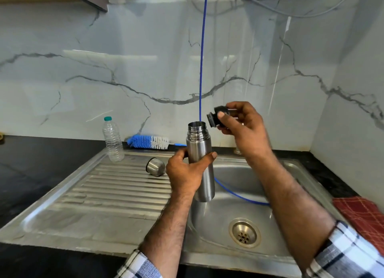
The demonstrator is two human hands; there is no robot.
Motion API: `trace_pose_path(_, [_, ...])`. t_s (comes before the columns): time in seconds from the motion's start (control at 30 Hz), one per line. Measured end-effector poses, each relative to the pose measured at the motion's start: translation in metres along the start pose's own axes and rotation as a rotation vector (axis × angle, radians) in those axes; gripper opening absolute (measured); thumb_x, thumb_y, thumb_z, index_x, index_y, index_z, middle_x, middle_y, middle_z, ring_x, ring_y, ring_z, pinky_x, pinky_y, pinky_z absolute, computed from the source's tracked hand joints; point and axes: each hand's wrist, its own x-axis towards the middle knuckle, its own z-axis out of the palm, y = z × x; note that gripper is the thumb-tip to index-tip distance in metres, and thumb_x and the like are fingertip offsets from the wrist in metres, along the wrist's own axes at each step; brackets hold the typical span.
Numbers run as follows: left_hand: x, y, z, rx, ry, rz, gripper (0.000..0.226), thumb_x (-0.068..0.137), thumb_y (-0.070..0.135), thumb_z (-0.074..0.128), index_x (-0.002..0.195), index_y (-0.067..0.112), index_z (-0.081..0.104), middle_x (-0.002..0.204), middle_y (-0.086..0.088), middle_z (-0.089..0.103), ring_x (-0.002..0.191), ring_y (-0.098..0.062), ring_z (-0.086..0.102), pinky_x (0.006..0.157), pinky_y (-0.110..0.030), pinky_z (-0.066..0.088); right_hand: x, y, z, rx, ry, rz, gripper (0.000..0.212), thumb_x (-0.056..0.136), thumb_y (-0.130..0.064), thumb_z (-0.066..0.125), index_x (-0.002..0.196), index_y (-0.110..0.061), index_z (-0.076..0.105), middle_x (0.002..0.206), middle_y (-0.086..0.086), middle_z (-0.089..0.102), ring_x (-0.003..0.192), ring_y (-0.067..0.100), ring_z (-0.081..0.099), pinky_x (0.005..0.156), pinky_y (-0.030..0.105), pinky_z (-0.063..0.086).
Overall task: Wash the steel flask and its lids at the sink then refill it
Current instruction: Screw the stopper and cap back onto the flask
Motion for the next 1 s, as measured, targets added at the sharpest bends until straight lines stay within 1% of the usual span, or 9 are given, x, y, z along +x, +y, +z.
trace_pose_path(0.17, [0.004,-0.003,0.001,0.008,0.007,-0.035,0.056,0.054,0.055,0.102,0.095,0.026,0.078,0.085,0.013,0.077,0.080,-0.007,0.074,0.075,-0.034,0.063,0.018,-0.014,0.013,-0.306,-0.145,-0.142,0.027,0.091,-0.038,0.081,0.117,-0.031,0.074,0.105,-0.011,0.077,0.090,0.011,0.070,0.078,0.028,0.058])
trace_pose_path(0.27, [0.005,-0.003,0.000,0.013,0.002,-0.045,0.057,0.054,0.053,0.102,0.098,0.025,0.078,0.087,0.013,0.077,0.081,-0.007,0.073,0.075,-0.033,0.063,0.022,-0.017,0.016,-0.385,-0.191,-0.169,0.028,0.091,-0.041,0.081,0.118,-0.033,0.074,0.106,-0.013,0.075,0.091,0.007,0.068,0.079,0.023,0.056])
trace_pose_path(0.47, [0.001,0.000,-0.002,0.050,-0.021,-0.020,0.058,0.057,0.054,0.101,0.102,0.026,0.079,0.088,0.013,0.077,0.084,-0.004,0.072,0.073,-0.026,0.057,0.028,-0.021,0.018,-0.550,-0.294,-0.170,0.034,0.093,-0.043,0.079,0.125,-0.032,0.072,0.110,-0.016,0.071,0.092,0.002,0.068,0.070,0.006,0.047])
trace_pose_path(0.5, [0.001,0.000,-0.002,0.051,-0.022,-0.015,0.058,0.057,0.054,0.101,0.102,0.025,0.079,0.088,0.013,0.077,0.084,-0.004,0.072,0.074,-0.027,0.057,0.027,-0.021,0.018,-0.576,-0.326,-0.159,0.035,0.093,-0.043,0.079,0.125,-0.032,0.072,0.109,-0.016,0.072,0.093,0.001,0.067,0.073,0.006,0.048])
trace_pose_path(0.63, [0.001,0.002,-0.003,0.060,-0.027,0.018,0.057,0.056,0.054,0.100,0.100,0.024,0.079,0.084,0.015,0.076,0.081,-0.002,0.071,0.071,-0.024,0.056,0.019,-0.009,0.013,-0.568,-0.361,-0.121,0.037,0.090,-0.045,0.082,0.124,-0.032,0.074,0.106,-0.014,0.075,0.096,0.004,0.069,0.089,0.028,0.059])
trace_pose_path(0.77, [-0.004,-0.003,0.000,0.084,-0.058,0.045,0.056,0.053,0.060,0.098,0.092,0.027,0.076,0.080,0.014,0.075,0.077,-0.005,0.071,0.071,-0.028,0.058,0.008,0.006,0.009,-0.436,-0.281,-0.063,0.045,0.076,-0.050,0.092,0.115,-0.032,0.077,0.100,-0.009,0.075,0.093,0.008,0.071,0.088,0.030,0.060])
trace_pose_path(0.83, [-0.005,-0.003,0.002,0.092,-0.079,0.045,0.056,0.053,0.062,0.097,0.093,0.028,0.076,0.083,0.015,0.077,0.080,-0.004,0.073,0.075,-0.031,0.060,0.001,0.016,0.012,-0.400,-0.227,-0.046,0.047,0.074,-0.053,0.092,0.113,-0.034,0.075,0.105,-0.006,0.073,0.096,0.008,0.070,0.087,0.029,0.060])
trace_pose_path(0.93, [-0.008,0.000,0.004,0.061,-0.111,0.048,0.054,0.056,0.061,0.095,0.095,0.028,0.077,0.084,0.017,0.077,0.081,0.000,0.072,0.075,-0.030,0.059,-0.009,0.029,0.018,-0.277,-0.181,-0.031,0.040,0.089,-0.048,0.082,0.124,-0.031,0.073,0.115,-0.005,0.074,0.109,0.008,0.070,0.094,0.038,0.061])
trace_pose_path(1.0, [-0.011,0.000,0.004,0.052,-0.122,0.052,0.054,0.054,0.061,0.092,0.093,0.027,0.077,0.082,0.017,0.077,0.077,0.004,0.071,0.072,-0.026,0.055,-0.014,0.033,0.019,-0.065,-0.188,0.034,0.031,0.100,-0.028,0.073,0.130,-0.020,0.071,0.116,0.000,0.077,0.111,0.015,0.073,0.097,0.038,0.060])
